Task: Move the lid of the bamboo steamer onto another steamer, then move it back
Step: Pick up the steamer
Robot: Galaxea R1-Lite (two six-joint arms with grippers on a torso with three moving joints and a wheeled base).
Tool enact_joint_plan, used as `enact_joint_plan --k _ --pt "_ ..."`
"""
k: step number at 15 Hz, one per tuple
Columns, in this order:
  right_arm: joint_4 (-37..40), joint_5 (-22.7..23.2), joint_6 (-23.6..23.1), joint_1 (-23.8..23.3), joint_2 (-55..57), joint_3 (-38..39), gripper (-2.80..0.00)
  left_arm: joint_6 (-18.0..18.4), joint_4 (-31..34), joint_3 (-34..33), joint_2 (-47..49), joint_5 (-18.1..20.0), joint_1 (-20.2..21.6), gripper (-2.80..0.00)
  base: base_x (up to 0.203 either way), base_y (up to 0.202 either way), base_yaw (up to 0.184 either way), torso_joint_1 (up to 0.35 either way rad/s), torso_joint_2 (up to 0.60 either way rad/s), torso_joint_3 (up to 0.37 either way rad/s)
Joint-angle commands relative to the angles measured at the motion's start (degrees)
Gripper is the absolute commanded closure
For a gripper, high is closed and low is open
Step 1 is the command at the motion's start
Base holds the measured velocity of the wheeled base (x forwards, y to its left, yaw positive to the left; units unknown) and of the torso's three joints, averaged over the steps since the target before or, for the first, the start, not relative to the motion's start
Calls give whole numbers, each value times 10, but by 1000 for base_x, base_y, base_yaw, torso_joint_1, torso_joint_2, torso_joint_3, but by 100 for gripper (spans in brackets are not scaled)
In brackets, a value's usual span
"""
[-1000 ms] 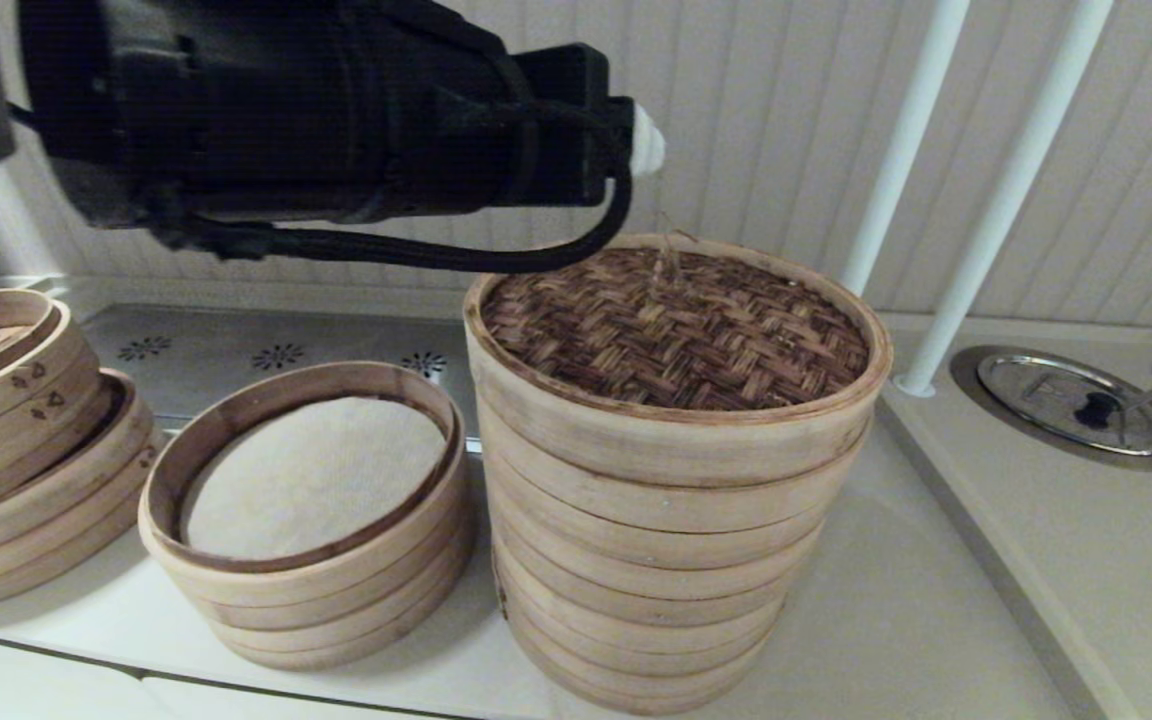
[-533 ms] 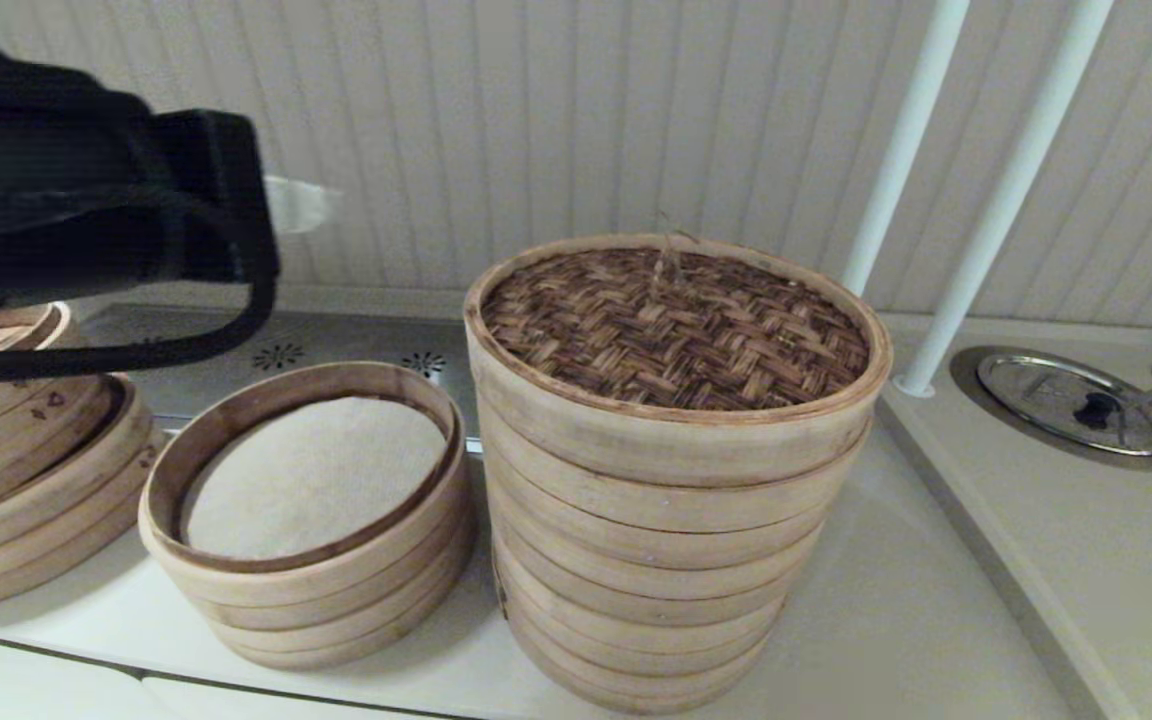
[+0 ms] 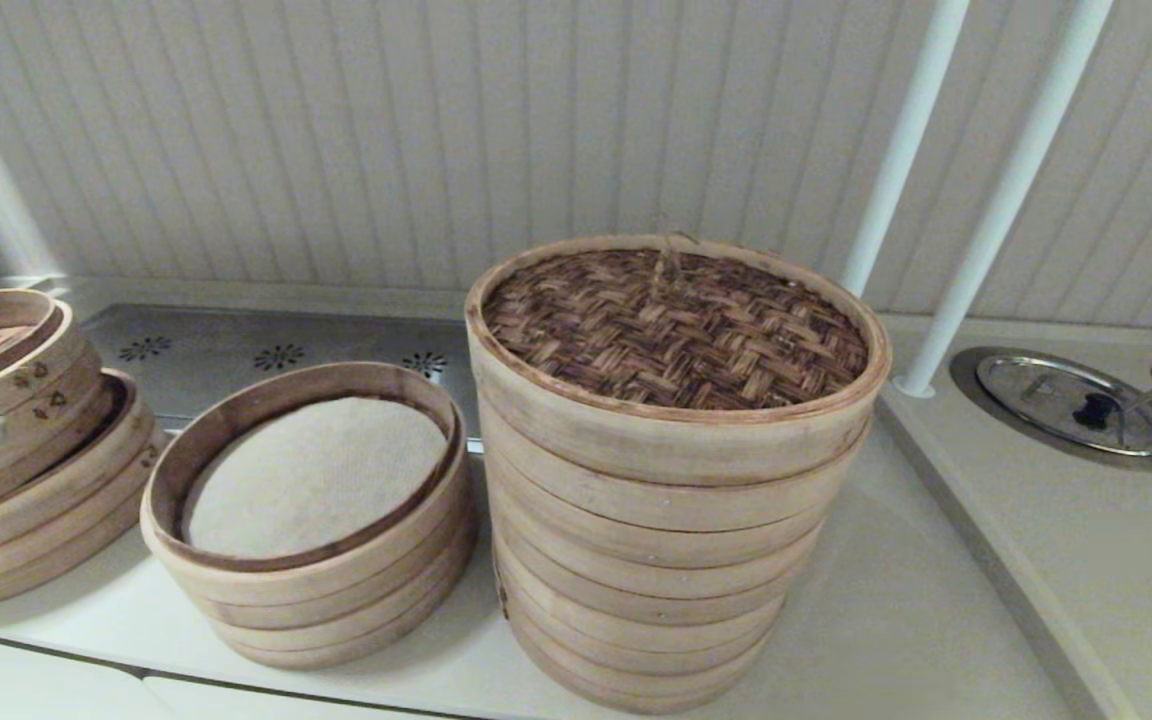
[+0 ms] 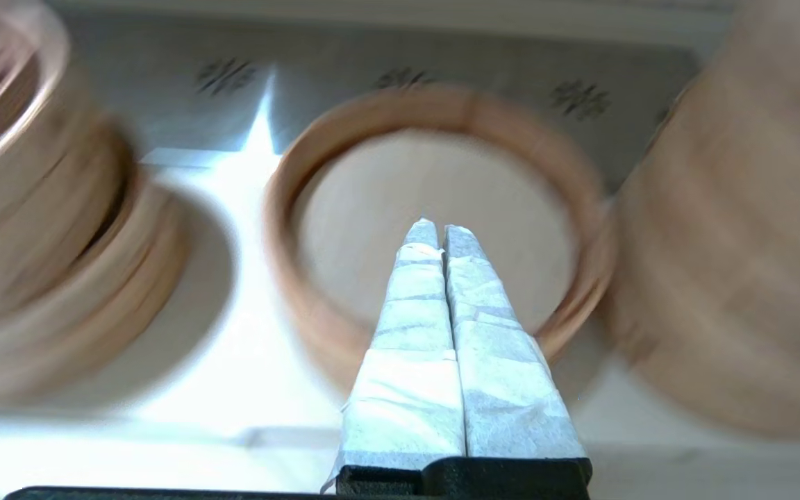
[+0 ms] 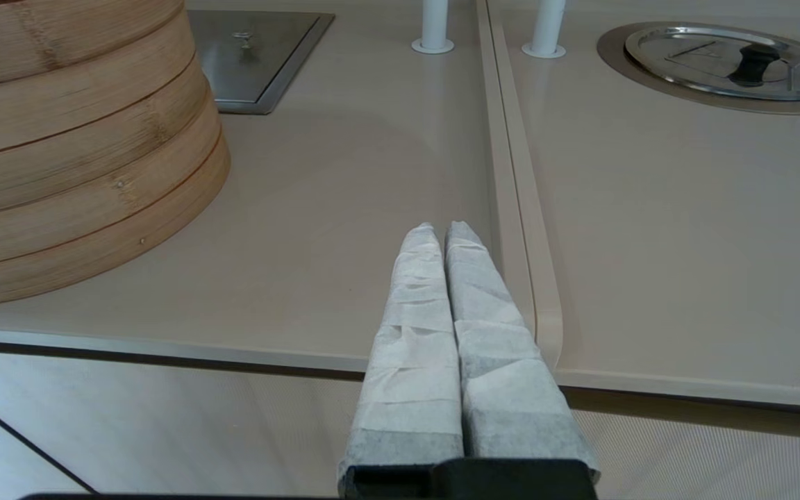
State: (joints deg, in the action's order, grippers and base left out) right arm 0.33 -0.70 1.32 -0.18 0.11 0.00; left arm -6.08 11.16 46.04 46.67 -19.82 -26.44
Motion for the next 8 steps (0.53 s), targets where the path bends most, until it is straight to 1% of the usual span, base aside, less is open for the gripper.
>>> enact_joint_plan --k 1,2,3,4,5,6,8 --pt "0 0 0 0 0 1 0 -1 18 -80 -132 -36 17 0 0 0 0 0 0 0" --pt "0 0 0 0 0 1 0 -4 38 -101 -160 -76 21 0 0 0 0 0 0 0" --pt "0 0 0 0 0 1 0 -11 72 -118 -181 -136 28 0 0 0 0 0 0 0" --pt "0 0 0 0 0 1 0 -15 111 -126 -199 -174 47 0 0 0 0 0 0 0" --pt "0 0 0 0 0 1 0 -17 142 -129 -218 -190 71 0 0 0 0 0 0 0" --pt "0 0 0 0 0 1 0 -18 160 -134 -239 -195 96 0 0 0 0 0 0 0" --pt "0 0 0 0 0 1 0 -15 175 -165 -290 -193 149 0 0 0 0 0 0 0"
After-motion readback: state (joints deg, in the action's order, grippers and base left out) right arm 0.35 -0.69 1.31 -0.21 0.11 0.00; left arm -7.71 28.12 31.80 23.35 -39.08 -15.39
